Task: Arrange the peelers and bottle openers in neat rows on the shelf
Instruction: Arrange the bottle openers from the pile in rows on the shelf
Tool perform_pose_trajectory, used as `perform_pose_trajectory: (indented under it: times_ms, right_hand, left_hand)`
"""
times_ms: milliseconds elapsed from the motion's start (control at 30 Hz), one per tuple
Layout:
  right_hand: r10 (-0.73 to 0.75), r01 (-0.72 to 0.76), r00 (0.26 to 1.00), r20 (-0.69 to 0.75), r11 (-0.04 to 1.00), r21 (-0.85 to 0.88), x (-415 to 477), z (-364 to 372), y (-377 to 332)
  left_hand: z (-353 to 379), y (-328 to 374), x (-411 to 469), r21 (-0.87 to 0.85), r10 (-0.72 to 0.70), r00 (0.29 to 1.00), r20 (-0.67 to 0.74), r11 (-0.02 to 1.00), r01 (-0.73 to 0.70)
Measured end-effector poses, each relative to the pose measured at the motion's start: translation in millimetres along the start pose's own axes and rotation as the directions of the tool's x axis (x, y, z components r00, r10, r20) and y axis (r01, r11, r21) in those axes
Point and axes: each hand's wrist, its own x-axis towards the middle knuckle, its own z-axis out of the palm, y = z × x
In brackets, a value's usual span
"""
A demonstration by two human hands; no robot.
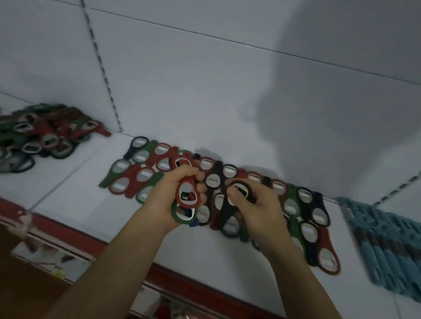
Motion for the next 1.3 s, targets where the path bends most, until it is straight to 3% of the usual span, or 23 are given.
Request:
perform_pose_trajectory:
  times_ms: [200, 333, 600, 733, 867, 967, 1033, 1100, 1167, 1300]
  right_hand:
    - [0.027, -0.038, 0.996, 0.080, 0.988, 0.147, 18, 127, -16]
    - [0.007, -0.017, 0.985, 0.172, 0.998, 0.055, 24, 198, -22]
    - [0.168, -0.167, 0.985, 0.023, 0.985, -0.037, 7, 267, -19]
    - [0.125, -0.139, 0.989, -0.073, 0.962, -0.235, -1, 285, -18]
    - [-0.027, -0.014, 0.997, -0.066, 0.832, -0.555, -6, 295, -22]
    - [-0.064, -0.004, 0.994, -0.086, 0.778, -0.629, -9, 299, -24]
    - [-0.126, 0.034, 0.981, -0.145, 0.857, -0.514, -8, 296, -28]
    - [-0.069, 0.036, 0.980, -0.188, 0.984, -0.176, -1, 292, -37]
    - [0.012, -0.002, 0.992, -0.122, 0.996, 0.084, 8, 287, -48]
    - [0.014, -0.013, 1.000, -0.008, 0.992, 0.127, 8, 282, -56]
  left_hand:
    - [-101, 103, -28, -0.078, 0.085, 0.995, -0.047, 0.993, -0.088]
    - [-167, 159, -37, -0.082, 0.118, 0.991, -0.067, 0.989, -0.124]
    - [-216, 179, -33, 0.025, 0.111, 0.979, -0.170, 0.994, -0.109]
    - [-224, 181, -30, 0.097, 0.132, 0.969, -0.207, 0.989, -0.114]
    - [-221, 181, -32, 0.168, 0.154, 0.963, -0.221, 0.979, -0.118]
    - [-216, 181, -35, 0.196, 0.164, 0.972, -0.167, 0.972, -0.130]
    - [-212, 180, -36, 0.227, 0.176, 0.978, -0.114, 0.963, -0.147]
    - [-206, 180, -37, 0.281, 0.196, 0.980, -0.034, 0.943, -0.179]
    - [-199, 178, -39, 0.340, 0.199, 0.978, 0.059, 0.917, -0.207]
    - [-193, 177, -46, 0.473, 0.194, 0.970, 0.149, 0.847, -0.242]
